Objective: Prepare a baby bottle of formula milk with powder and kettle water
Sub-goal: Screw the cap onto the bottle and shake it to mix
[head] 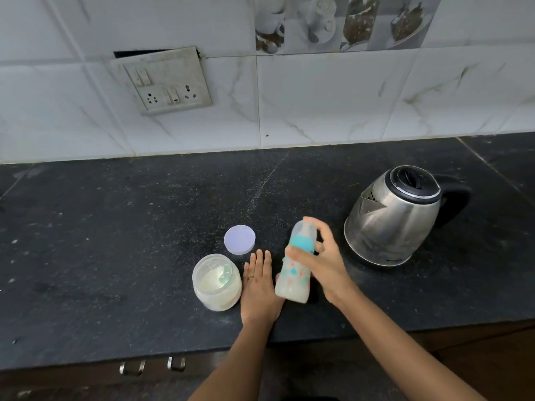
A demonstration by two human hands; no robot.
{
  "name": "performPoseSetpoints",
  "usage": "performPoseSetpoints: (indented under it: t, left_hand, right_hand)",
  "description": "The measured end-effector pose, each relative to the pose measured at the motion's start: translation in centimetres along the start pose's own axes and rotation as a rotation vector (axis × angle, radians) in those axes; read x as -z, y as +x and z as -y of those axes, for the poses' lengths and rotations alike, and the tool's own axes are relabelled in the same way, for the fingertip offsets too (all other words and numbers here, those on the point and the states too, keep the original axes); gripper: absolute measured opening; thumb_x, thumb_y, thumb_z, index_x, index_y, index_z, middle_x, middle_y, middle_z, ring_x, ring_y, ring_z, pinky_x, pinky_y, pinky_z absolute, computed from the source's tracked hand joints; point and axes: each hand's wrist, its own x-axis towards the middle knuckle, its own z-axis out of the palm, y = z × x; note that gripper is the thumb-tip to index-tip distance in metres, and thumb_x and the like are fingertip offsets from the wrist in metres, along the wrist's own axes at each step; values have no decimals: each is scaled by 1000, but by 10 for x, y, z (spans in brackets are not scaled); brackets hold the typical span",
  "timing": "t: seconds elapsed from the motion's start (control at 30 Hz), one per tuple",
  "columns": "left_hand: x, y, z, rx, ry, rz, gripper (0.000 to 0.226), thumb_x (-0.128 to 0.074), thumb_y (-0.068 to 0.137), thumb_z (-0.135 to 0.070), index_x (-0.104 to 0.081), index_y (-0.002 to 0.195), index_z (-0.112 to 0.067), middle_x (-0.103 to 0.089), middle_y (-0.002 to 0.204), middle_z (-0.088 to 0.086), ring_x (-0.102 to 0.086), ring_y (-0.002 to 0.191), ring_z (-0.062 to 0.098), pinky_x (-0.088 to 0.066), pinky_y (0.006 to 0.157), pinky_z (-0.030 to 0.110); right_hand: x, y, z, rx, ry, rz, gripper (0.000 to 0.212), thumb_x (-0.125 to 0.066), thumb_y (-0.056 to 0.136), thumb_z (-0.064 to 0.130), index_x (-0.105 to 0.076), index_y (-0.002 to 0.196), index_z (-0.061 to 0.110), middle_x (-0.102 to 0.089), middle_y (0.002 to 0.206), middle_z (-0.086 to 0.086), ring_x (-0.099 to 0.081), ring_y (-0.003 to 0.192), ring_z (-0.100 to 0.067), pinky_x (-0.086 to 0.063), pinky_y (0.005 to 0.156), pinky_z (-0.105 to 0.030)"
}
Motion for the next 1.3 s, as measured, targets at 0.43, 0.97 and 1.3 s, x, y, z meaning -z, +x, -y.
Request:
performPoseSetpoints:
  t: [0.43, 0.97, 1.3]
  left_hand:
    - [0, 0, -6, 33, -72, -59, 73, -9, 87, -46, -17, 152, -14, -15, 160, 6, -6, 148, 18, 5, 119, 32]
    - [4, -1, -5, 27, -53, -22, 78, 0, 83, -49, -9, 153, -16, -6, 161, 4, 2, 148, 15, 12, 117, 29]
    - [7, -2, -7, 30, -86, -32, 75, -5, 87, -48, -14, 153, -15, -10, 161, 5, -2, 148, 17, 10, 117, 29]
  right_hand:
    - [7, 6, 7, -45, 272, -229, 55, -75, 83, 13, -43, 125, 29, -63, 104, -4, -67, 90, -22, -59, 77, -48]
    - [12, -1, 9, 3, 157, -150, 54, -75, 80, 8, -50, 120, 36, -61, 115, -12, -65, 101, -34, -58, 80, -52]
    - [9, -1, 15, -13, 345, -322, 51, -71, 86, 13, -43, 126, 29, -61, 108, -5, -66, 94, -24, -60, 73, -45]
